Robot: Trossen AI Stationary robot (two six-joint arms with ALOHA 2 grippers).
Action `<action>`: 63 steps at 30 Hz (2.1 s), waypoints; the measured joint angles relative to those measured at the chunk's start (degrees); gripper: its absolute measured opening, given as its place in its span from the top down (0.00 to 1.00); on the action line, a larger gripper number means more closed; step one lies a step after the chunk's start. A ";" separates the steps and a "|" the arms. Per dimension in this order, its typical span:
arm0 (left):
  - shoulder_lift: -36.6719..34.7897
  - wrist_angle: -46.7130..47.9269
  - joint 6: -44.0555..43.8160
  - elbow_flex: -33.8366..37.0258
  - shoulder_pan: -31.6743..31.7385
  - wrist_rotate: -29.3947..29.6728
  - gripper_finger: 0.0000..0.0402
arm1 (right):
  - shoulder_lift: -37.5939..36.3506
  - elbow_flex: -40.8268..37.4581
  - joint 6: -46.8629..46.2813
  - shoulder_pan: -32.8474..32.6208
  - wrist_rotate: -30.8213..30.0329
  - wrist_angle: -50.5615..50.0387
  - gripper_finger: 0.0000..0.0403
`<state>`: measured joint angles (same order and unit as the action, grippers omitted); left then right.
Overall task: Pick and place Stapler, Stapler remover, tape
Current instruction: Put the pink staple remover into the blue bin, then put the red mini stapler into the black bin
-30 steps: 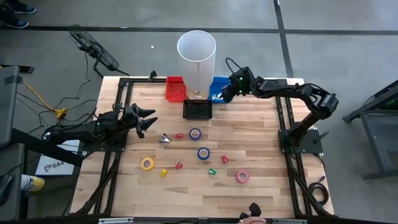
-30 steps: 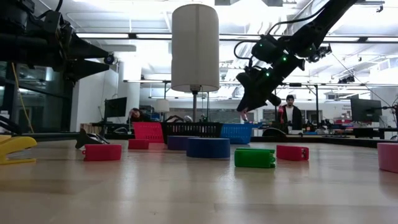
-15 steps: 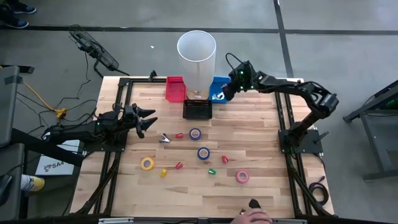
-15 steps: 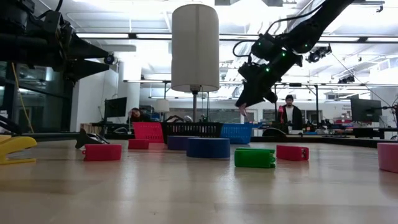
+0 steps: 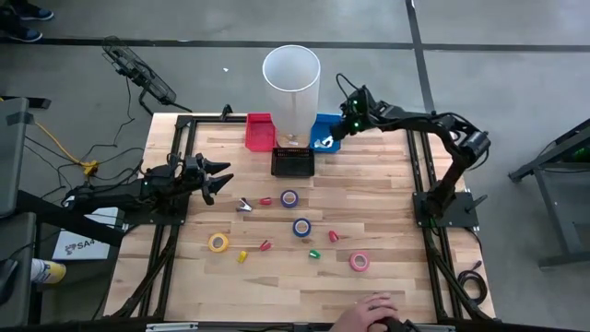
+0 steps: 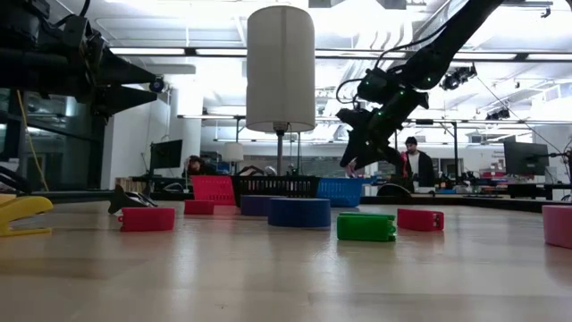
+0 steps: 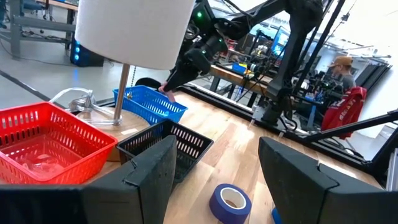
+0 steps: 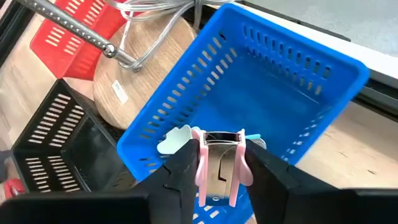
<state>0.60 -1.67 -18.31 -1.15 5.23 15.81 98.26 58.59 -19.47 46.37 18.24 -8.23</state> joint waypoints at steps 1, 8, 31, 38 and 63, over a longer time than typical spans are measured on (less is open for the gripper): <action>0.00 0.00 0.02 0.00 0.01 -0.02 0.44 | 0.00 0.00 -0.01 0.19 0.29 0.01 0.70; 0.01 0.02 0.02 0.00 -0.01 -0.05 0.44 | 0.00 0.00 0.12 0.92 1.01 0.02 0.60; 0.02 0.04 0.02 0.00 0.00 -0.20 0.44 | -0.07 3.75 0.18 2.14 2.19 -1.15 0.41; 0.02 0.02 0.00 0.00 -0.01 -0.17 0.44 | -0.62 3.76 0.06 0.66 5.07 -5.13 0.41; 0.02 0.02 0.01 0.00 -0.01 -0.15 0.44 | -11.39 1.20 -10.13 -13.14 -7.75 -26.02 0.41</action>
<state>0.62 -1.65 -18.30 -1.15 5.22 15.66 86.87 59.79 -29.60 33.23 10.49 -34.25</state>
